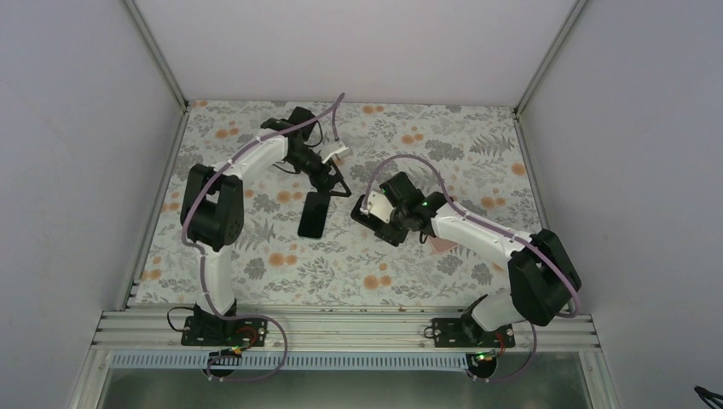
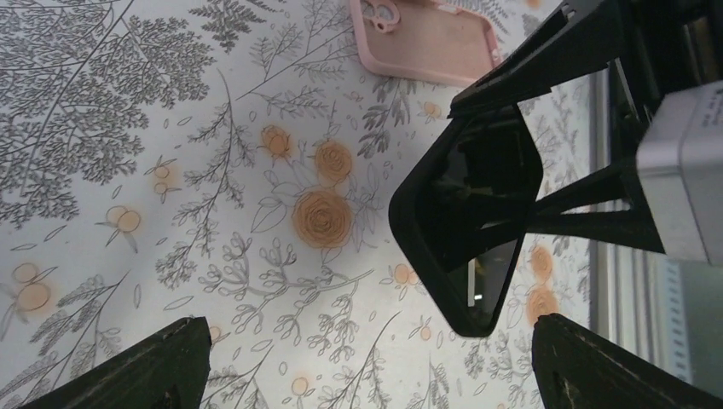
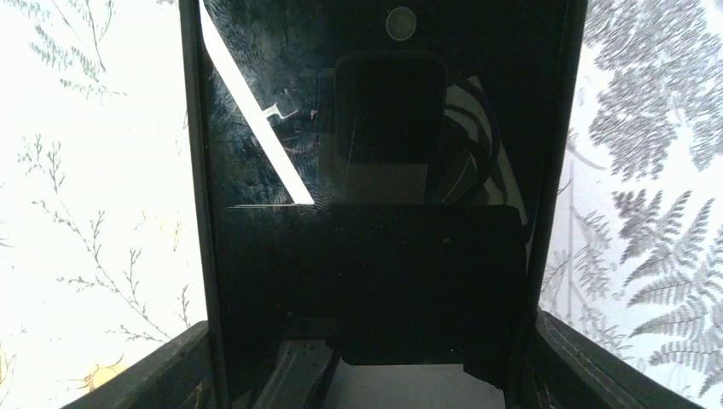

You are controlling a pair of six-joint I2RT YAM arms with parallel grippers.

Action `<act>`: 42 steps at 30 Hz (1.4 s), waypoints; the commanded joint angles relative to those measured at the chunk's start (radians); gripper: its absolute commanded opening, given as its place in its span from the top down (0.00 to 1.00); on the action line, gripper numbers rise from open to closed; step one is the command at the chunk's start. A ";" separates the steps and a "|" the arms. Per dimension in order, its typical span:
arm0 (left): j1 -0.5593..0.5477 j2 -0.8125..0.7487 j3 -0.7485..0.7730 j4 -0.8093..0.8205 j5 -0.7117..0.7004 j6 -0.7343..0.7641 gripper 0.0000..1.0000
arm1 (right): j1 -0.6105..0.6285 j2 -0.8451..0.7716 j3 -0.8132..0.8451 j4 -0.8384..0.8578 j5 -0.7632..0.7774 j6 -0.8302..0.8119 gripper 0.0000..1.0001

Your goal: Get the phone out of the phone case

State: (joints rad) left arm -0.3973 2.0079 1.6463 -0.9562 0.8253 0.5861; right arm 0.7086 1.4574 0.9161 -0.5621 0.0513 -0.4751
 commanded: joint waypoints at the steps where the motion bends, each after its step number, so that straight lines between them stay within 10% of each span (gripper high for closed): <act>1: -0.002 0.055 0.072 -0.043 0.105 -0.045 0.07 | 0.011 -0.024 0.064 0.044 0.023 -0.014 0.46; 16: -0.022 0.140 0.139 -0.064 0.220 -0.105 0.16 | 0.012 0.023 0.168 0.100 0.050 -0.034 0.43; 23: -0.048 0.192 0.219 -0.112 0.274 -0.097 0.46 | 0.014 0.055 0.200 0.138 0.056 -0.036 0.42; 30: -0.051 0.206 0.257 -0.193 0.320 -0.026 0.98 | 0.012 0.041 0.176 0.224 0.143 -0.031 0.39; 32: -0.051 0.210 0.265 -0.218 0.327 -0.007 0.98 | 0.011 0.029 0.168 0.248 0.159 -0.034 0.34; 35: -0.049 0.214 0.291 -0.257 0.339 0.034 0.98 | 0.010 0.016 0.170 0.227 0.160 -0.043 0.02; 42: -0.049 0.166 0.405 -0.329 0.209 0.147 0.98 | -0.107 -0.132 0.180 -0.012 -0.093 -0.134 0.00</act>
State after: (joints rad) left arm -0.4416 2.2169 1.9934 -1.2369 1.0996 0.6205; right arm 0.6880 1.4464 1.0718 -0.4671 0.1055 -0.5453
